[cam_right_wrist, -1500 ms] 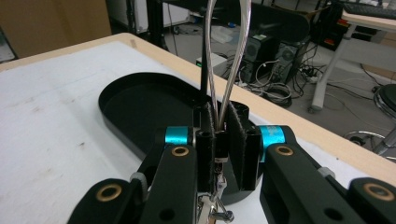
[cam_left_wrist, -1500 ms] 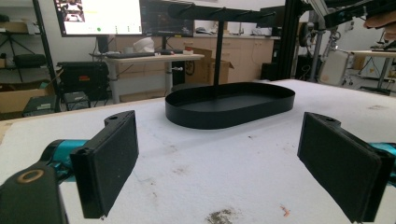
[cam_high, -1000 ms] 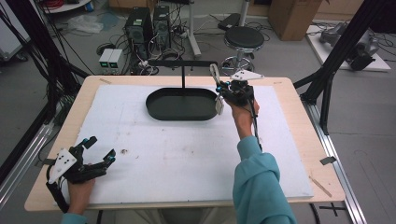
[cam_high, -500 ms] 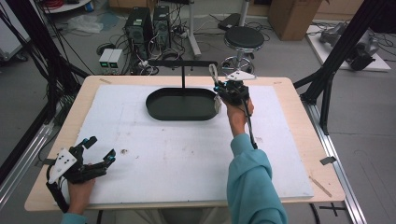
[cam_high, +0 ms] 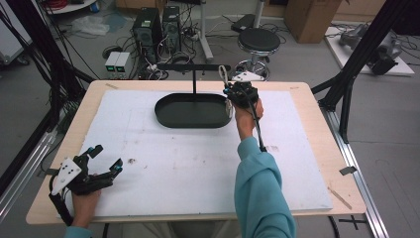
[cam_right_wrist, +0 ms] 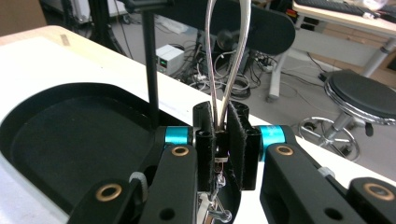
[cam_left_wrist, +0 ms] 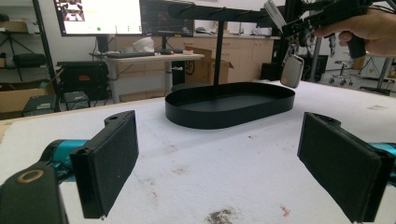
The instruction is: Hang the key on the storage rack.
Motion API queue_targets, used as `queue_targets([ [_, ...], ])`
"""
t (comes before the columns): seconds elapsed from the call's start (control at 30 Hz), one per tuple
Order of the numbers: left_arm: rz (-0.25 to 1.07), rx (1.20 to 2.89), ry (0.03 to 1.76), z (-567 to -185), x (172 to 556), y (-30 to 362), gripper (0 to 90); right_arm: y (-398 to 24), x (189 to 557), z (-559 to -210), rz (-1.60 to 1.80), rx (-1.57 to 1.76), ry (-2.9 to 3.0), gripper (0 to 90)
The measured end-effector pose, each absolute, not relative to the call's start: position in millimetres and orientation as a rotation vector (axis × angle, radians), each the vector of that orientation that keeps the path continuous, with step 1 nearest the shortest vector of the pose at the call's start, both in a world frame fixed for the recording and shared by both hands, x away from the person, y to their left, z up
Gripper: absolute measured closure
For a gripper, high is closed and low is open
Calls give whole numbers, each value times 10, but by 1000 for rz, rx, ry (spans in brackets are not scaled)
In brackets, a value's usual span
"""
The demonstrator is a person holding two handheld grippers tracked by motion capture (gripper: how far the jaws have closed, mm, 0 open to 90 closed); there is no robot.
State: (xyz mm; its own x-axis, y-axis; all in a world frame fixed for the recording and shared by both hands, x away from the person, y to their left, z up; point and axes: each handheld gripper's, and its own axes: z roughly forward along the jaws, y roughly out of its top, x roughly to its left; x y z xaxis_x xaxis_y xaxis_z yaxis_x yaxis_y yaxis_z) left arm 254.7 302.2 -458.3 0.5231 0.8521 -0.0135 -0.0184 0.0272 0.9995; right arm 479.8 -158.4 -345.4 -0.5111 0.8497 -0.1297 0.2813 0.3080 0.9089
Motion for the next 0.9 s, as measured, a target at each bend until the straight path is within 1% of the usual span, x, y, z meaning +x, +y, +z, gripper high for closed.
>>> queue_targets([
  [0.5, 793, 1388, 788, -4583, 2548, 3022, 129, -1528, 4912, -3486, 1168, 1039, 1931, 821],
  [0.9, 792, 1388, 790, -4582, 2549, 3022, 129, -1574, 4998, -3582, 1157, 1087, 1956, 821],
])
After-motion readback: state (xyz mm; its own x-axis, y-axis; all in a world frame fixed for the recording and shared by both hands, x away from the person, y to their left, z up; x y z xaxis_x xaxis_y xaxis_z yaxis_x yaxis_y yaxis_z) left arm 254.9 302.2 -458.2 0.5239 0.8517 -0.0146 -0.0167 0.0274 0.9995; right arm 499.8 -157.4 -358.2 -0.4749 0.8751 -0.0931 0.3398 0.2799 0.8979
